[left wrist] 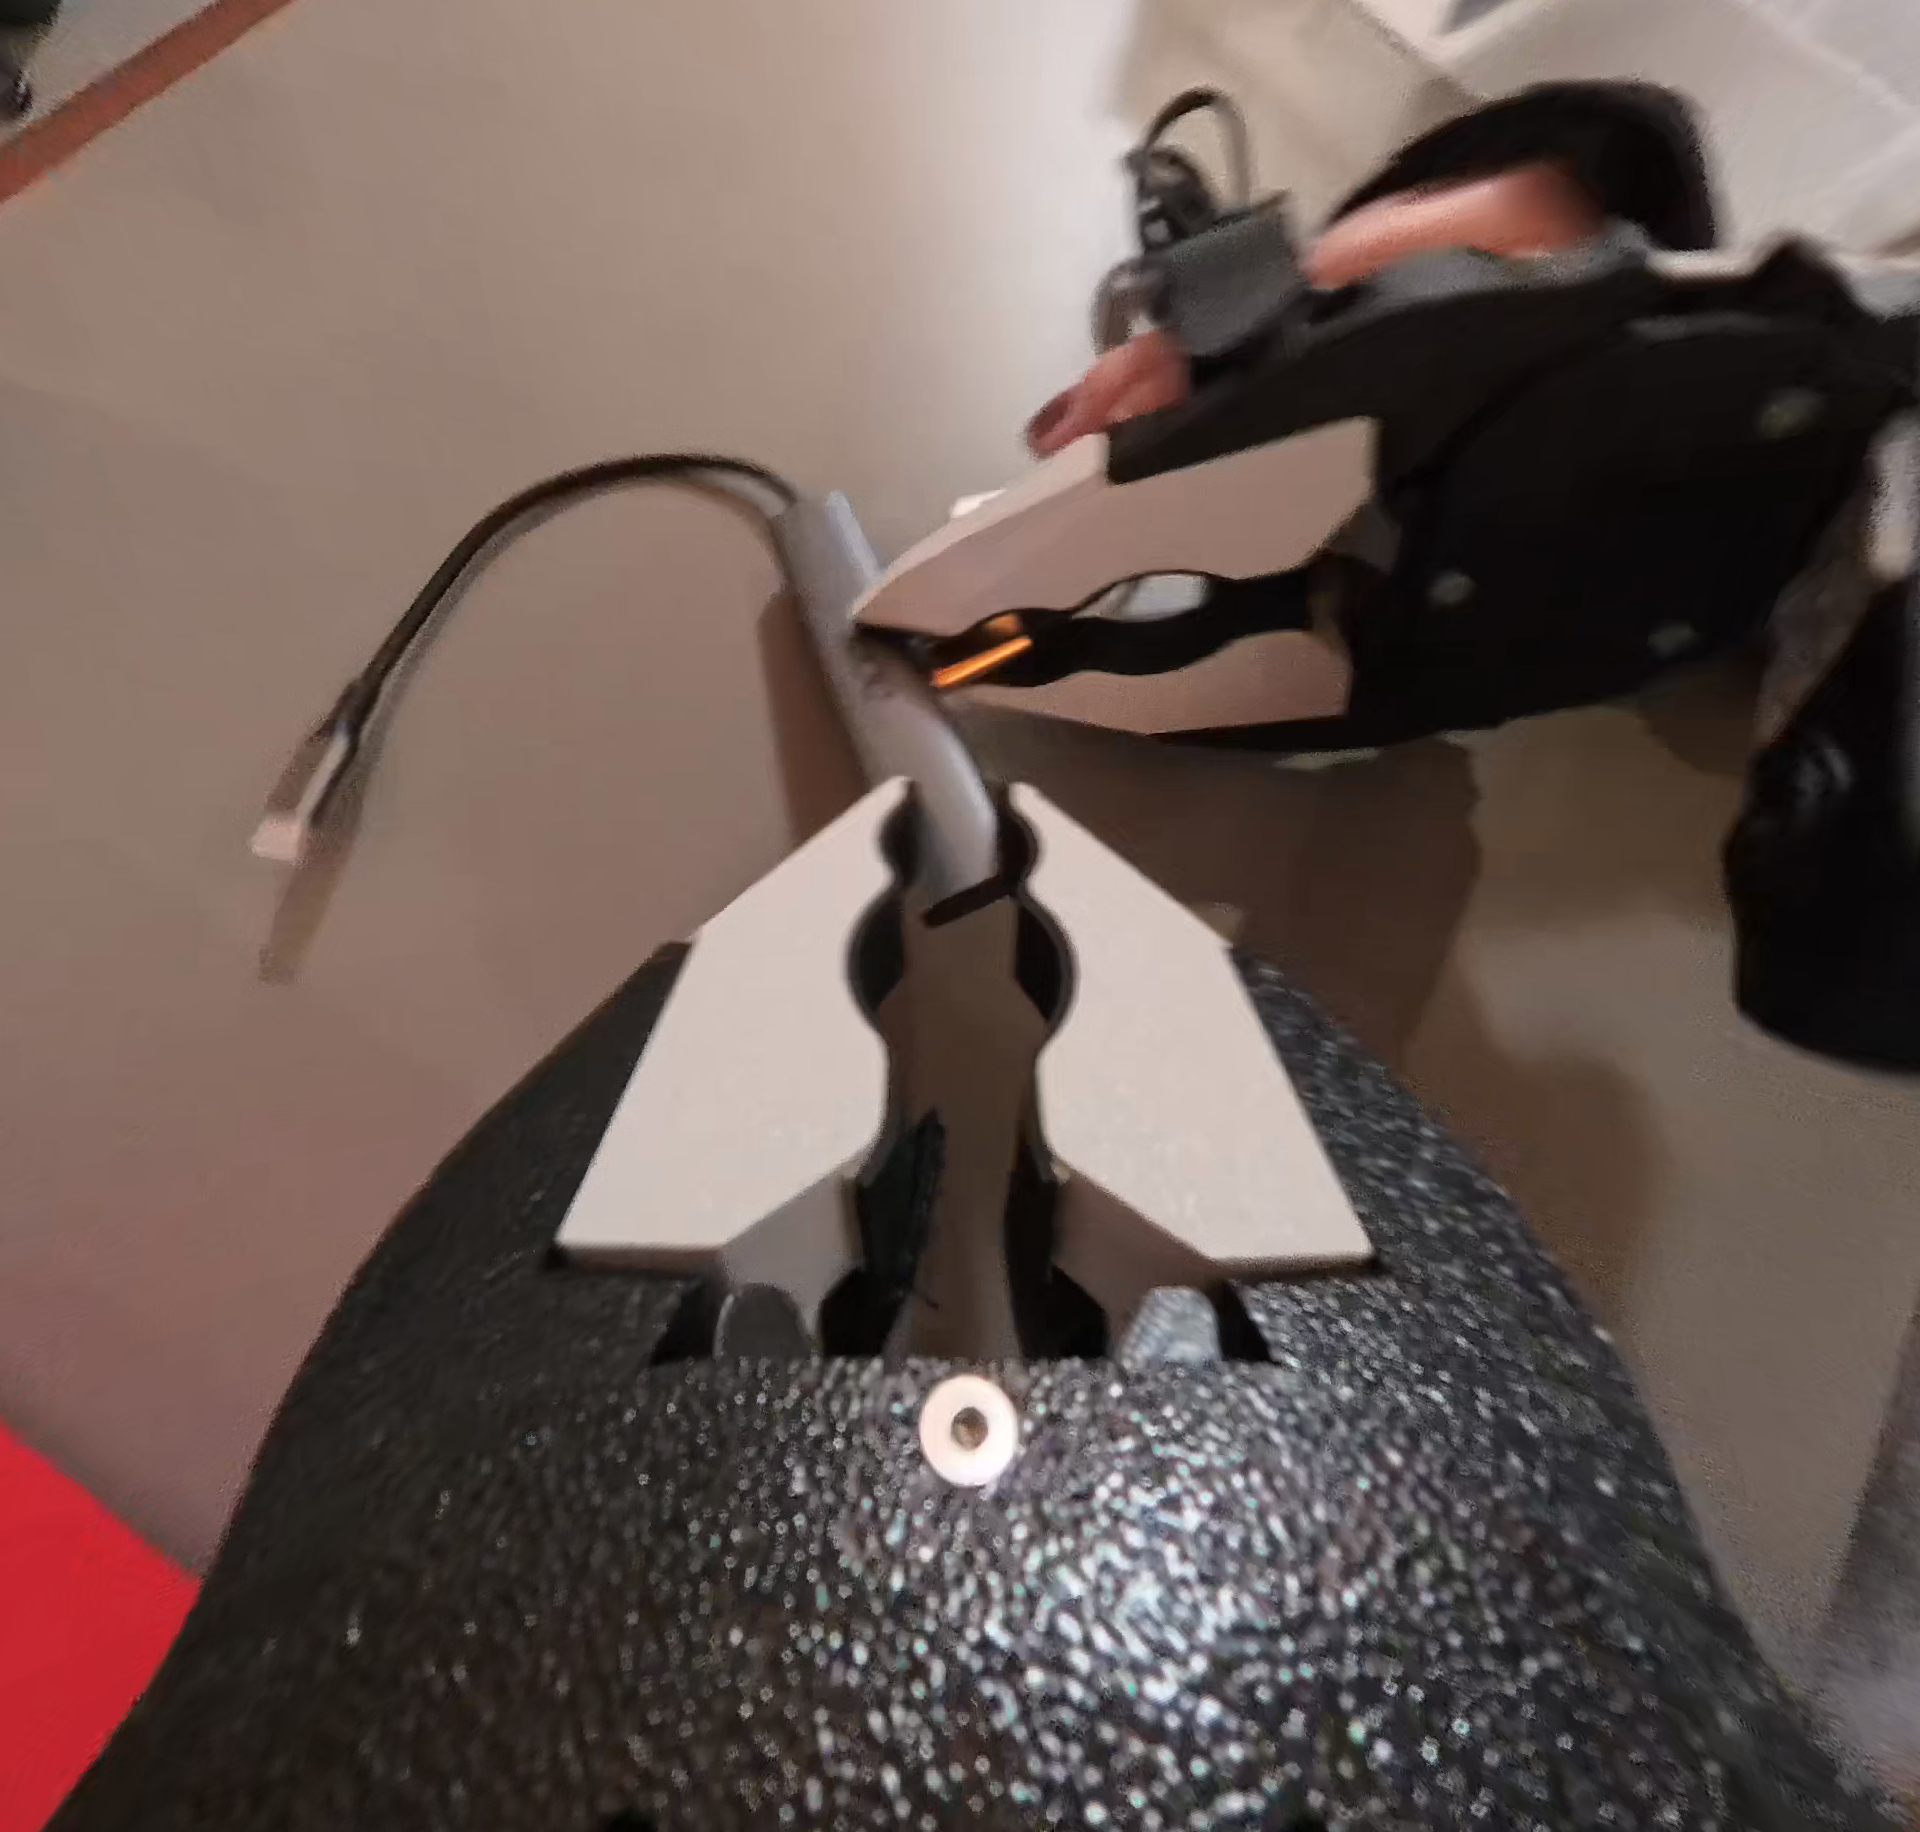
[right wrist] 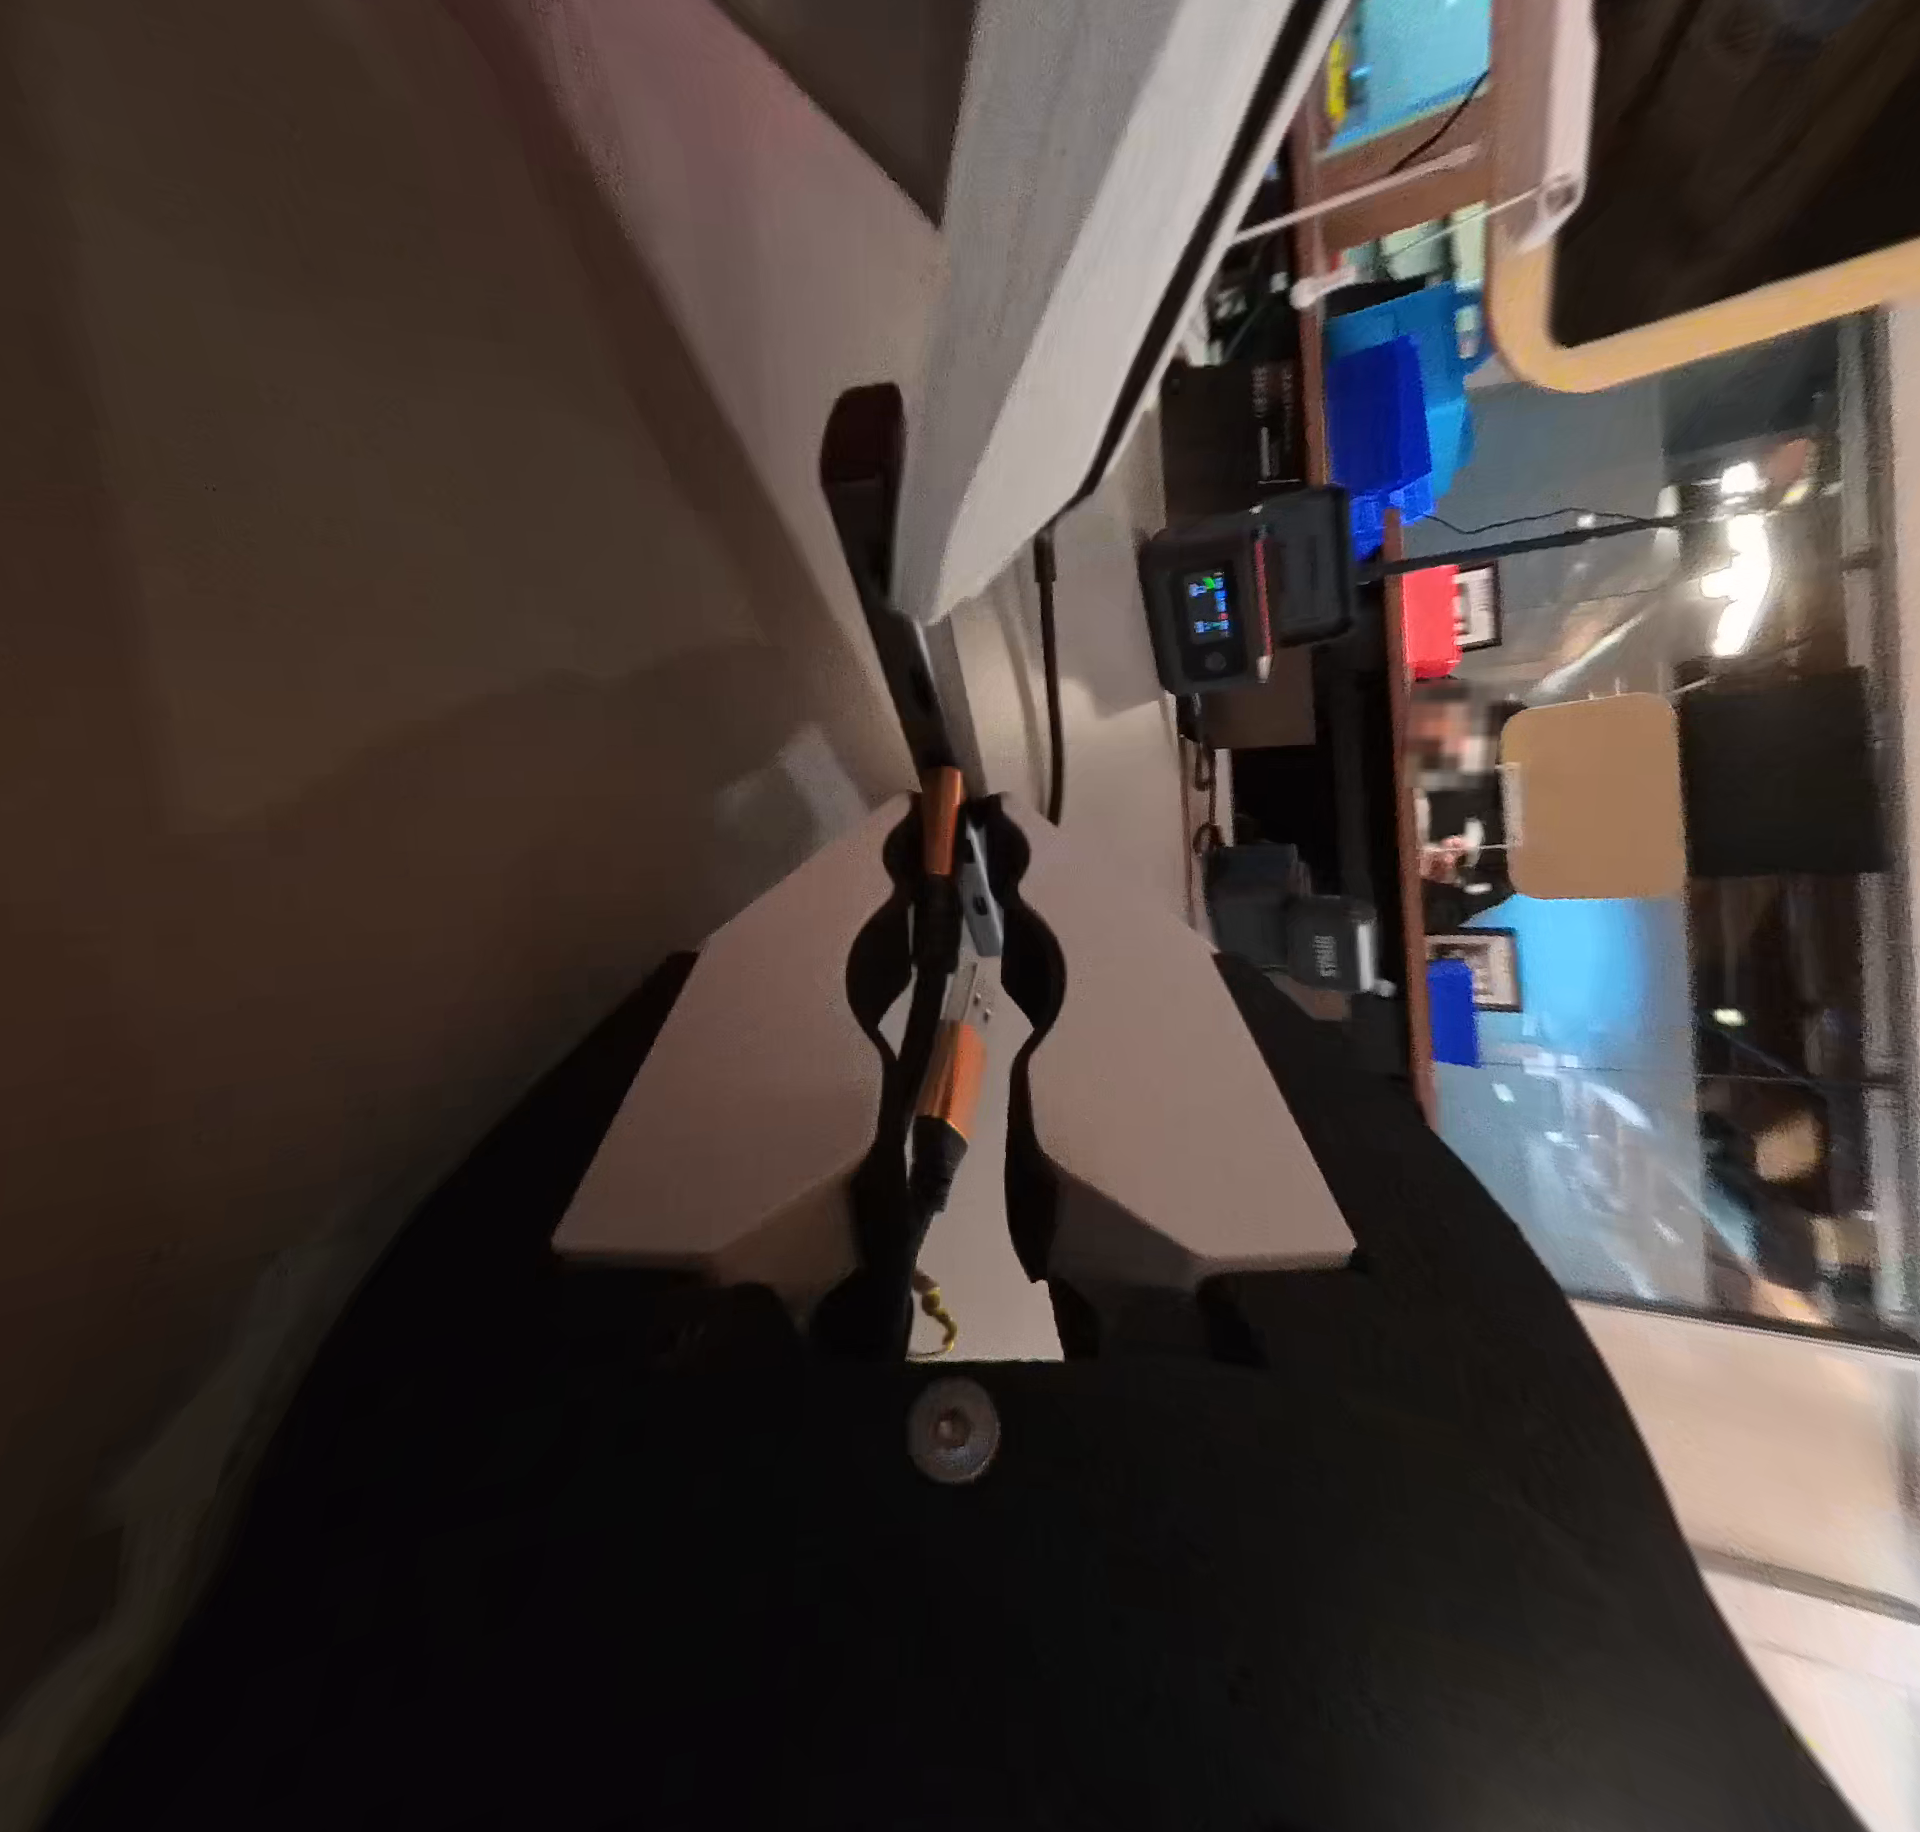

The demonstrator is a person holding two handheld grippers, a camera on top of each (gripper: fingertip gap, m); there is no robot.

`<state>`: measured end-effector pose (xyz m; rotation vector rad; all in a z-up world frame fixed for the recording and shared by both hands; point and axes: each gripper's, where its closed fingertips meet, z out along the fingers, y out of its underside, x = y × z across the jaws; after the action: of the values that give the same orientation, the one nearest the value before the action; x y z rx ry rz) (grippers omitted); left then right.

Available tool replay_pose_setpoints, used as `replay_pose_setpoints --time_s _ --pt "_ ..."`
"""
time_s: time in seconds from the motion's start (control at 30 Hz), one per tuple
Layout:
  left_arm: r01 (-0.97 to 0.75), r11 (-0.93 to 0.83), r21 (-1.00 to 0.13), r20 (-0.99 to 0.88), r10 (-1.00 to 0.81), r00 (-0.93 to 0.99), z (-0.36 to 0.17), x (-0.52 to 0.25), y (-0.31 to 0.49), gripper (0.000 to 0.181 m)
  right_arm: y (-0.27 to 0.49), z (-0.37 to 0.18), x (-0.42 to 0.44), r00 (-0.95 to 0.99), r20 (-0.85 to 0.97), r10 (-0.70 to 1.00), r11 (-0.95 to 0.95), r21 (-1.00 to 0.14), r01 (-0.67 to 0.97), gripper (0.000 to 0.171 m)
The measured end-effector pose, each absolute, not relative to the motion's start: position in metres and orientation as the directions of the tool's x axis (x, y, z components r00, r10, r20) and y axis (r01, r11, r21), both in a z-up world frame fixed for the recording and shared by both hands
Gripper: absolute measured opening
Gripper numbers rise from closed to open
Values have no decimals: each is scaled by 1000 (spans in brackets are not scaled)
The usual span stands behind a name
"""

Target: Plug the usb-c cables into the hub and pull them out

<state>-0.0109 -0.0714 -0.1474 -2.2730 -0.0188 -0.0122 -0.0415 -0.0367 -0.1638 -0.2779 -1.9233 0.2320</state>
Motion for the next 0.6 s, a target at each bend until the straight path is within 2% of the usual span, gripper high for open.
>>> replay_pose_setpoints --time_s 0.1,0.2,0.27,0.3,0.37,0.43,0.47,0.5,0.6 --pt "-156 -550 -820 -149 -57 987 -135 -6 -66 52 -34 -161 -41 -367 853 371 927 -366 86 10" --pt "-481 -529 -699 -501 -116 857 -136 -17 -68 75 -33 -157 -40 -385 813 436 894 -442 79 9" --pt "-710 -455 -538 -729 -172 663 -134 -13 -65 49 -34 -157 -38 -412 790 454 879 -473 60 10" --pt "-787 -412 -460 -803 -185 567 -133 -9 -62 45 -35 -158 -36 -428 780 457 873 -484 50 10" --pt "-825 -424 -373 -861 -174 478 -137 -11 -58 33 -36 -158 -33 -447 769 456 866 -500 24 10" --pt "-819 -466 -334 -865 -194 463 -147 -17 -56 28 -35 -156 -31 -451 763 463 857 -515 9 10" --pt "-818 -472 -328 -861 -207 464 -149 -17 -55 14 -35 -155 -31 -456 757 468 852 -523 6 10" --pt "-816 -474 -332 -868 -185 461 -147 -19 -54 7 -35 -155 -31 -457 753 474 848 -530 6 10" --pt "-811 -485 -328 -871 -177 458 -148 -20 -53 7 -36 -156 -30 -476 728 493 831 -556 11 12"
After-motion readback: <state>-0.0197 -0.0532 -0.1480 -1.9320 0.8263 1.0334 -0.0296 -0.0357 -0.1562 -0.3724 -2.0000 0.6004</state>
